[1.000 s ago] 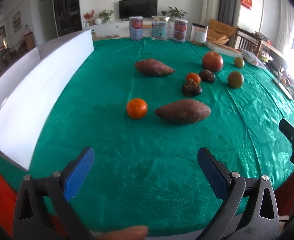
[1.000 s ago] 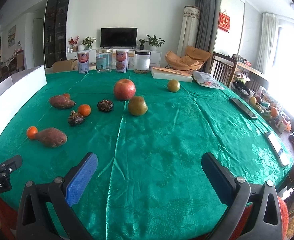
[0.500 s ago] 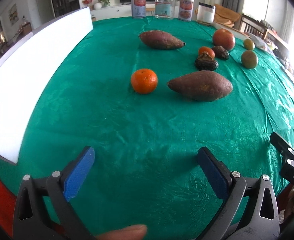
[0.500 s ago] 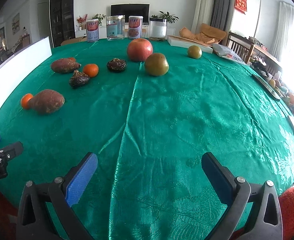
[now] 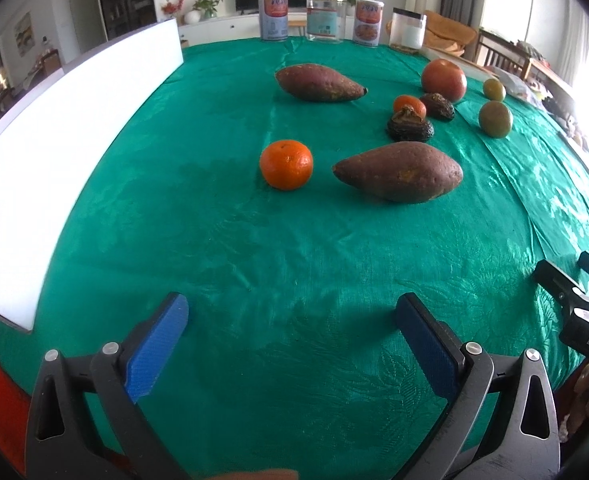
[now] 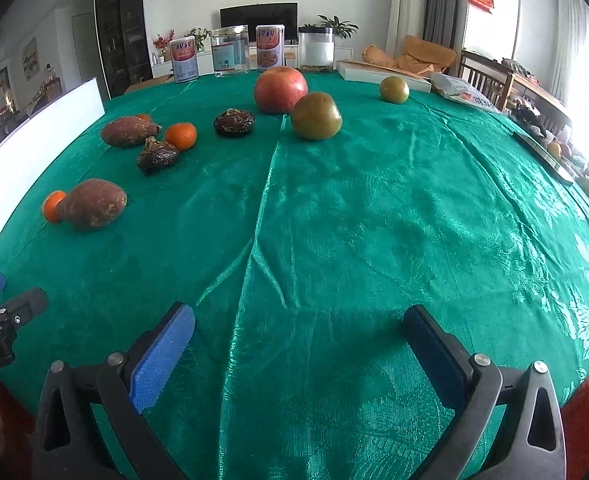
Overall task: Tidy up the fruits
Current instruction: 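Move the left tool toward the mandarin orange on the table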
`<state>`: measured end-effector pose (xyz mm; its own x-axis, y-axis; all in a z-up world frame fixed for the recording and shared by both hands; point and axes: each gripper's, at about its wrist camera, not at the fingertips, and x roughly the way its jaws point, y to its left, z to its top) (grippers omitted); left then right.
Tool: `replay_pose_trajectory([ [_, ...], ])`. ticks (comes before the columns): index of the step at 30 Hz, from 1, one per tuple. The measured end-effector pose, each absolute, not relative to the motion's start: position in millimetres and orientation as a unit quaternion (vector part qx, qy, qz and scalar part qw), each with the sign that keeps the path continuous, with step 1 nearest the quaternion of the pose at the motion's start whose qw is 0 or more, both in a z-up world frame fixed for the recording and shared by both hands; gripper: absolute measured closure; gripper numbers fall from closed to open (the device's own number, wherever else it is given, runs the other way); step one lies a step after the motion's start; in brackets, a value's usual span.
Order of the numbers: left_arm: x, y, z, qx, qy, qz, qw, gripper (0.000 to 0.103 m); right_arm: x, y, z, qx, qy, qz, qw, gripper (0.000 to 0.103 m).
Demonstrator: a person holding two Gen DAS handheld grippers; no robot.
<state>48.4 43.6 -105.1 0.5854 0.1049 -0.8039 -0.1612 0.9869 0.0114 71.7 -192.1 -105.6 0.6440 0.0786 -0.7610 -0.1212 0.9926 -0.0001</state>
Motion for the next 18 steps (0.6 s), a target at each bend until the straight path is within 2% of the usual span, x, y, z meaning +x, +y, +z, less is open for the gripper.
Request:
replay_pose_trajectory([
  [13,49.2,45.3,-105.6,-0.023,0.447,0.059,0.892,0.000,71.2,-192.6,-106.1,-0.024,0.416,0.054,0.908,0.000],
  [18,57.5,57.7,-102.3,-0.024,0.474,0.045,0.879,0.000,70.8,-192.2,-106.4,-0.024,0.417,0.055,0.907,0.000],
])
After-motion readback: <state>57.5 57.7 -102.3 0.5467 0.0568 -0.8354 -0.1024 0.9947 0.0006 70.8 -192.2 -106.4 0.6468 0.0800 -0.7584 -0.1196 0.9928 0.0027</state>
